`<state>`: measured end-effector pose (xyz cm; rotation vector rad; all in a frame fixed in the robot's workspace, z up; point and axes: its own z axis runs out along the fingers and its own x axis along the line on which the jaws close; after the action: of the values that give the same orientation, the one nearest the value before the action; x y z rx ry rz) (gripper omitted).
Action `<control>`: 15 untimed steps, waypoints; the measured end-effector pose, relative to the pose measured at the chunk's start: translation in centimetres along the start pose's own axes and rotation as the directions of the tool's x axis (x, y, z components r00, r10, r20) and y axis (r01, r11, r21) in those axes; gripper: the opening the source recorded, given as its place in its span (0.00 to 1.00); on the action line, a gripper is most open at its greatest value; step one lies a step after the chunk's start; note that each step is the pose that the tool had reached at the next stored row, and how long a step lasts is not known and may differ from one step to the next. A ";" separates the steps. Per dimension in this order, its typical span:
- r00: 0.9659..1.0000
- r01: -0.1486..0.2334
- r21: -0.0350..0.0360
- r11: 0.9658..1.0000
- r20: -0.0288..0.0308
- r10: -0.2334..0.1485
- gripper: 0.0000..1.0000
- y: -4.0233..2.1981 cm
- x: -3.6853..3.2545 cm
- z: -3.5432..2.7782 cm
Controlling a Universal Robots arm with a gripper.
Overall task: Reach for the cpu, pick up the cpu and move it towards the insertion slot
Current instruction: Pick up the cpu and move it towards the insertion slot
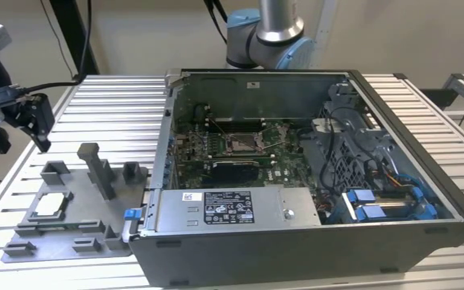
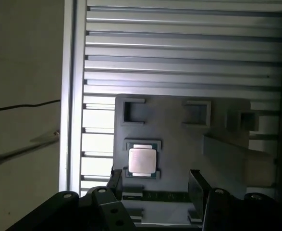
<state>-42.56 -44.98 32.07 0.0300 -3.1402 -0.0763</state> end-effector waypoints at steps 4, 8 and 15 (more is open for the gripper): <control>1.000 0.000 0.000 1.000 0.000 0.000 1.00 -0.02 0.00 0.43; 1.000 0.000 0.000 1.000 0.000 0.000 1.00 -0.03 0.00 0.48; 1.000 0.000 0.000 1.000 0.000 0.000 1.00 -0.03 0.00 0.56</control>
<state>-42.55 -44.98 31.51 0.0300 -3.1403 -0.0765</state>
